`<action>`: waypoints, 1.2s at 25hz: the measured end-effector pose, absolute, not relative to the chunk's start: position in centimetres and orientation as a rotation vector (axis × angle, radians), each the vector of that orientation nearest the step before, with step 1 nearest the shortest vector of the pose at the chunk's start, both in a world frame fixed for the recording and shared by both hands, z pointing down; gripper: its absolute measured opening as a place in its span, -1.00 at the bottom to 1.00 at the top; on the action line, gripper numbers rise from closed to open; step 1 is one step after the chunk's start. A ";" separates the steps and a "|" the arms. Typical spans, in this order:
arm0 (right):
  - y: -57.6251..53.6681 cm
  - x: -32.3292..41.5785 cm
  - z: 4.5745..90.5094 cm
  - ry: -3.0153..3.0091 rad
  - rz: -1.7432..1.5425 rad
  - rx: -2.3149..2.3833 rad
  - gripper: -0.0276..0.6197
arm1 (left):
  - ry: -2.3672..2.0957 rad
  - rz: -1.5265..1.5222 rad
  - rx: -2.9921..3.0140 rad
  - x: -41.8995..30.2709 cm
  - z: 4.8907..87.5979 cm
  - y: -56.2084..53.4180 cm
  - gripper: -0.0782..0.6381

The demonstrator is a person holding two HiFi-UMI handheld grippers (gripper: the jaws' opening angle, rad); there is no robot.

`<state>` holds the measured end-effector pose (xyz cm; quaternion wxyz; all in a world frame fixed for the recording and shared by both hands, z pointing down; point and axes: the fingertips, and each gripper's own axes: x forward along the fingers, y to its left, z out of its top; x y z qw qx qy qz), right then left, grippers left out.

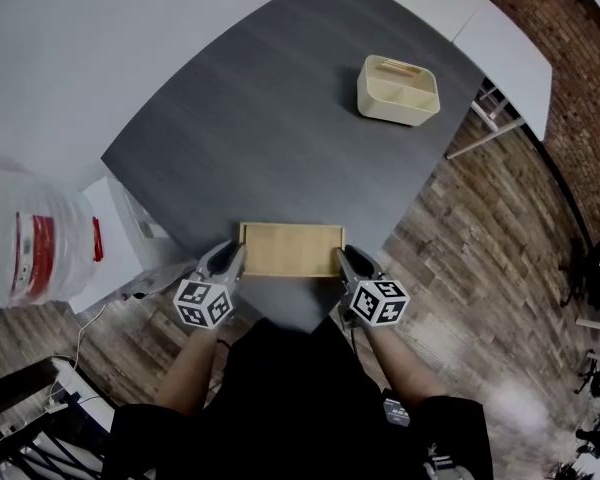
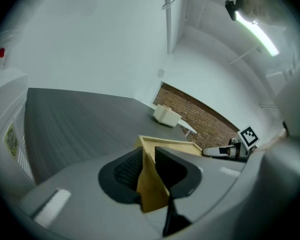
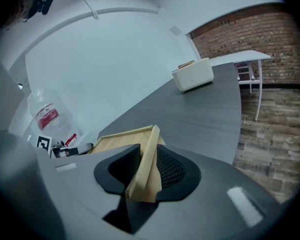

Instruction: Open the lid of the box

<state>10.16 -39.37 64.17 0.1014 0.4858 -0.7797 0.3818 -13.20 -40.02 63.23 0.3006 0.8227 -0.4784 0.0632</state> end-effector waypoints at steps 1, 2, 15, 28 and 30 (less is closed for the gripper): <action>-39.4 10.1 64.2 -2.315 1.154 1.420 -0.60 | -1.272 0.165 2.179 -13.2 63.2 -40.0 -0.57; -39.4 10.1 64.2 -2.324 1.183 1.407 -0.63 | -1.277 0.161 2.174 -13.2 63.2 -40.0 -0.57; -39.3 9.7 64.3 -2.354 1.246 1.286 -0.64 | -1.363 0.178 2.112 -13.8 63.2 -40.0 -0.58; -39.6 12.2 64.4 -2.328 1.268 1.335 -0.65 | -1.382 0.189 2.058 -14.1 63.4 -40.1 -0.58; -39.7 12.9 64.4 -2.325 1.261 1.350 -0.66 | -1.383 0.185 2.054 -14.2 63.5 -40.1 -0.58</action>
